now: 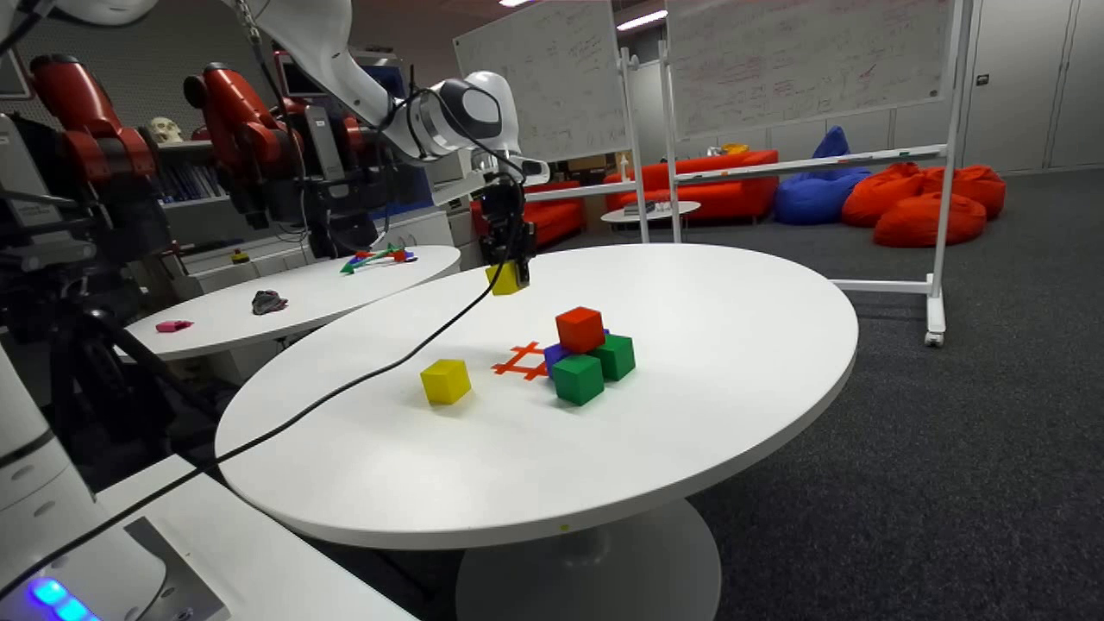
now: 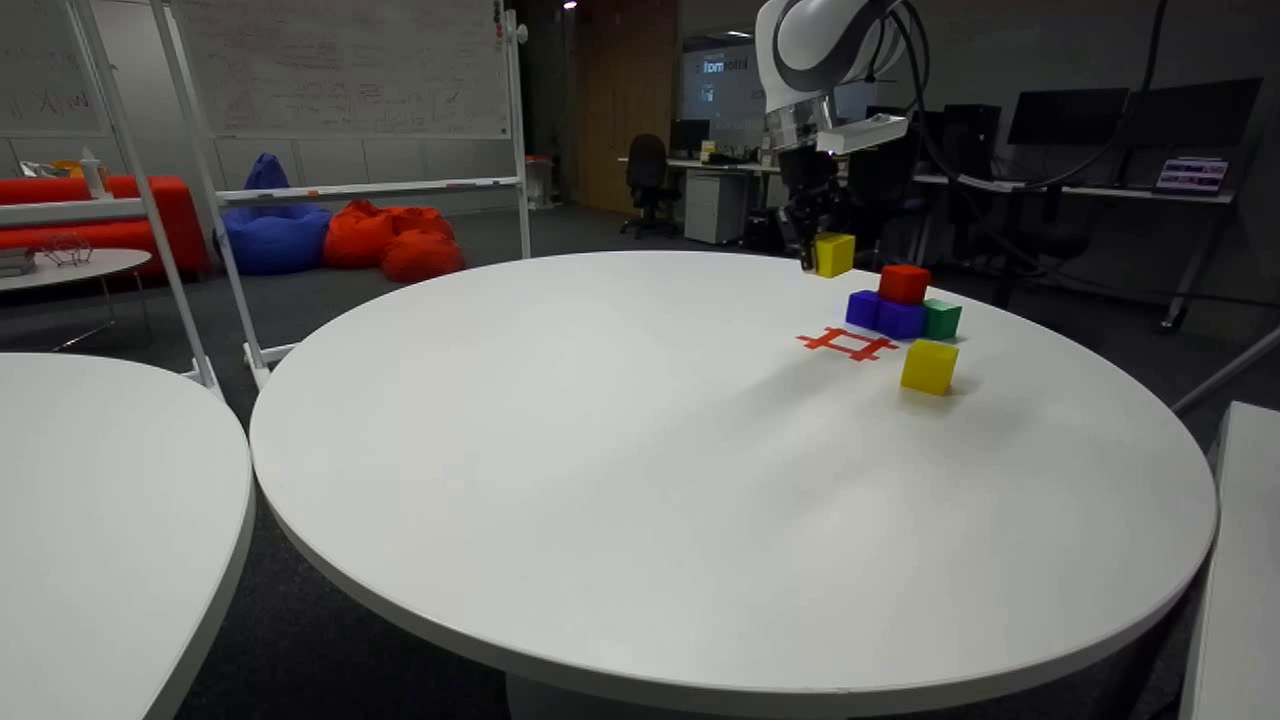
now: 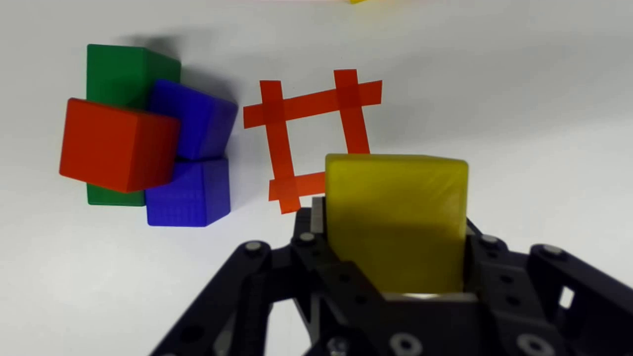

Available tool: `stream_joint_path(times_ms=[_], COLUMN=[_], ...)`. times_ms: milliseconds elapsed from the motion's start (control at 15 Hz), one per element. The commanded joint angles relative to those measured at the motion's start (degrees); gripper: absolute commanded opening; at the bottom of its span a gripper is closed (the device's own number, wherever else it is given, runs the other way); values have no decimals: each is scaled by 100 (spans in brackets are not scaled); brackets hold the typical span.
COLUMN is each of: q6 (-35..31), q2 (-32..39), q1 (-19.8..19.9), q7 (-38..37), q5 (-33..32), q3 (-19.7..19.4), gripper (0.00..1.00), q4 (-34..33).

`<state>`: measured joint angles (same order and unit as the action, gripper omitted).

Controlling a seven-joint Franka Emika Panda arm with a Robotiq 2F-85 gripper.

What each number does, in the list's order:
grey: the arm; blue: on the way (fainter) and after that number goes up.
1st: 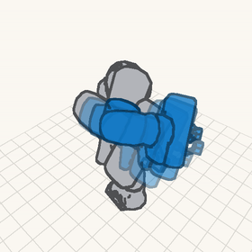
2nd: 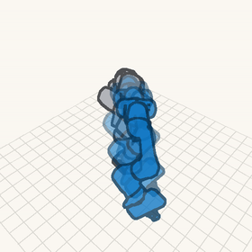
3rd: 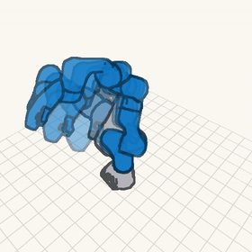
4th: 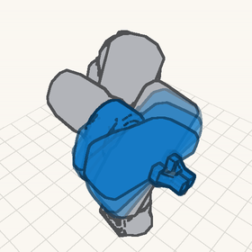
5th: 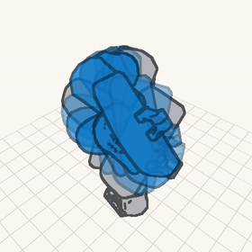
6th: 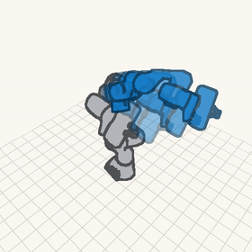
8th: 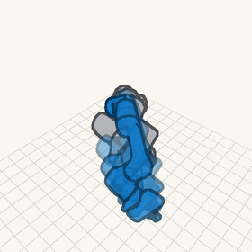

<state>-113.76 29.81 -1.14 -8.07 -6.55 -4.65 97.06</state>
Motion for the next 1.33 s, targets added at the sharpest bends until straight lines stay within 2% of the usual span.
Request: stream_joint_path(times_ms=[0,200,267,533,1000,1267], q6=[17,17,17,138,511,243], q2=[3,10,13,261,866,1008], q1=[34,33,33,-95,-596,-542], q7=[-11,-11,-11,-83,-391,-377], q5=[-18,-18,-18,144,247,724], q3=[38,38,38,229,558,691], gripper=[55,55,30,30,30,30], q4=[-16,-22,-25,-281,-1020,-1190])
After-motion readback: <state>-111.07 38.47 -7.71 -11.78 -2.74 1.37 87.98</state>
